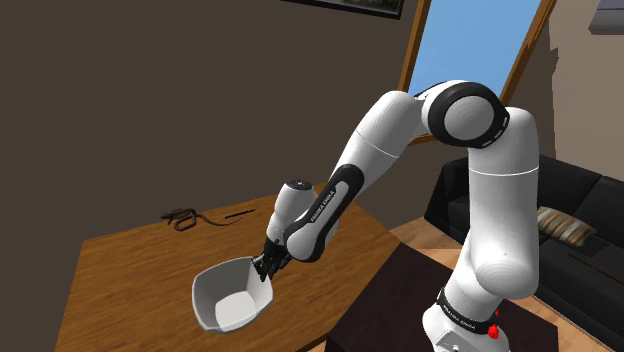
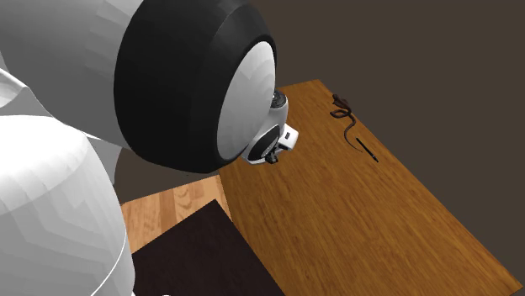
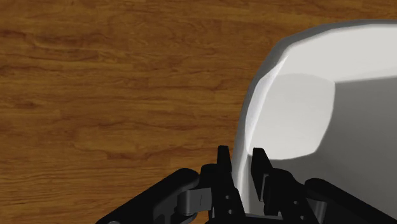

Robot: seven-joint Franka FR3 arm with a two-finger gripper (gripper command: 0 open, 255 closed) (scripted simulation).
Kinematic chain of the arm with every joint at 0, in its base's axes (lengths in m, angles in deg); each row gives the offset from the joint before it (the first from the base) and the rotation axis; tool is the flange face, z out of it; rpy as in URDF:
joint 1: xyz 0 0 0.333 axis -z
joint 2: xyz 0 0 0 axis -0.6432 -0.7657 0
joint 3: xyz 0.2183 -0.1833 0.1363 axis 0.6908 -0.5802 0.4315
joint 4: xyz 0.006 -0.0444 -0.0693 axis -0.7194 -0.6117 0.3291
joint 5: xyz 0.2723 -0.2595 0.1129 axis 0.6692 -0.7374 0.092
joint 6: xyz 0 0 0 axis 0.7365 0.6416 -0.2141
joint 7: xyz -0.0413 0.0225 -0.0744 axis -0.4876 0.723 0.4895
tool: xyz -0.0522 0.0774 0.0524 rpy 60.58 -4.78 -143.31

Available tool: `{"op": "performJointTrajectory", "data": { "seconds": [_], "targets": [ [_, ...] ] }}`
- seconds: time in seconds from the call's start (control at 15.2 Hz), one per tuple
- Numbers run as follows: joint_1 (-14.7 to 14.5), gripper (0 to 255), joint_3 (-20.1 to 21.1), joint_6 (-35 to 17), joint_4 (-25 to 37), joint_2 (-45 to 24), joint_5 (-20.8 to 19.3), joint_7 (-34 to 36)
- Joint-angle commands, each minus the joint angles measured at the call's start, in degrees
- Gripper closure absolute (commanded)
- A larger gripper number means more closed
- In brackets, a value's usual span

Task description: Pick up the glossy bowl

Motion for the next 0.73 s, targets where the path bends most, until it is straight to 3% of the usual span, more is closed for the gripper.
{"op": "performJointTrajectory", "data": {
  "seconds": [0.0, 0.66],
  "targets": [
    [0.0, 255, 0.0, 0.0, 0.0, 0.0, 0.0, 0.0],
    [0.9, 255, 1.0, 5.8, -0.4, 6.2, 1.0, 0.2]
  ]
}}
